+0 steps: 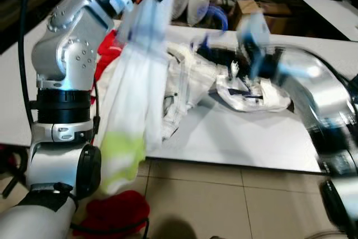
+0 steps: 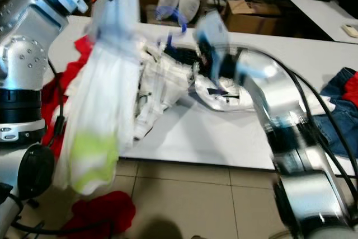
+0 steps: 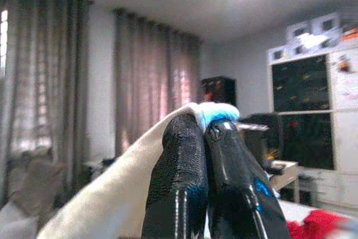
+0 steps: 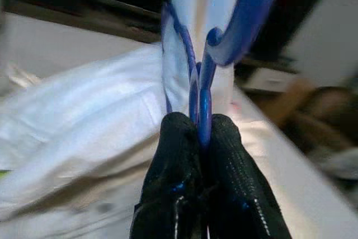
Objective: Hang hanger
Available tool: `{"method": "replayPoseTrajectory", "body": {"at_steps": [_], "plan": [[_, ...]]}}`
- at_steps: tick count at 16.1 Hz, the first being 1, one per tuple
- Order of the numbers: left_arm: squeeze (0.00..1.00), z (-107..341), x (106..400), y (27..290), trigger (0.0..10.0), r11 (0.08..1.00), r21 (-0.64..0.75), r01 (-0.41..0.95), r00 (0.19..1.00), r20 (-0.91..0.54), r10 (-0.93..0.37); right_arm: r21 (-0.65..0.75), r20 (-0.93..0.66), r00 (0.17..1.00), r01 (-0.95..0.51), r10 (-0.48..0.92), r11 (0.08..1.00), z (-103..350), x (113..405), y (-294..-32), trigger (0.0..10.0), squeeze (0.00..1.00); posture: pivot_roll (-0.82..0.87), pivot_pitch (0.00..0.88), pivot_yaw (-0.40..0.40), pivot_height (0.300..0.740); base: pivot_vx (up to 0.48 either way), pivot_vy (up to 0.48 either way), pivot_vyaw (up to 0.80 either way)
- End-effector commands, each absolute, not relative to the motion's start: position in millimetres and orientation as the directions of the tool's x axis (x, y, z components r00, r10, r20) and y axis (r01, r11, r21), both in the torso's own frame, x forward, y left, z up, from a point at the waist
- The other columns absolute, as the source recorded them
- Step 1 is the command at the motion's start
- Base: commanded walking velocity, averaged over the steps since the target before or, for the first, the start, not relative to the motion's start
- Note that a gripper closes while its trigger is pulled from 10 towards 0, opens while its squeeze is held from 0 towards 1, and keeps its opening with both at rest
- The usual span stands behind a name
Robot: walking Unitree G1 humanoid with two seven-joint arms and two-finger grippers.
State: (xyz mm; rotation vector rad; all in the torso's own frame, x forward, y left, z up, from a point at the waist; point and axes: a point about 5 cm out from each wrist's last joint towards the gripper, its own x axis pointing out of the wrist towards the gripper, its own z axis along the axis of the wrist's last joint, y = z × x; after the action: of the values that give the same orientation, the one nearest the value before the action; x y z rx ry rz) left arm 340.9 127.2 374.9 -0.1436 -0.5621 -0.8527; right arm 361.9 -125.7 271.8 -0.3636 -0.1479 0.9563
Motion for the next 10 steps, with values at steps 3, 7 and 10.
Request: {"method": "replayPoseTrajectory", "body": {"at_steps": [3,7,10], "plan": [[0.00,411.0,319.9,121.1,10.0,0.573,0.152,0.806,0.360,0.643,-0.676,-0.421,0.263,0.829,-0.361,0.493,0.832,334.7,401.0,-156.3,10.0,0.00,-0.11,0.000,-0.012,0.740,0.000,0.000,0.00],[0.00,437.7,313.2,142.5,10.0,0.617,0.099,0.781,0.331,0.771,-0.543,-0.352,0.617,0.684,-0.201,0.388,0.914,414.3,386.5,-171.0,10.0,0.00,-0.11,0.000,-0.014,0.740,0.000,0.000,0.00],[0.00,425.4,325.5,158.0,10.0,0.702,0.036,0.711,0.445,0.750,-0.490,-0.496,0.377,0.678,-0.428,0.631,0.755,360.9,398.9,-146.7,10.0,0.00,-0.12,0.000,-0.002,0.740,0.000,0.000,0.00]]}}
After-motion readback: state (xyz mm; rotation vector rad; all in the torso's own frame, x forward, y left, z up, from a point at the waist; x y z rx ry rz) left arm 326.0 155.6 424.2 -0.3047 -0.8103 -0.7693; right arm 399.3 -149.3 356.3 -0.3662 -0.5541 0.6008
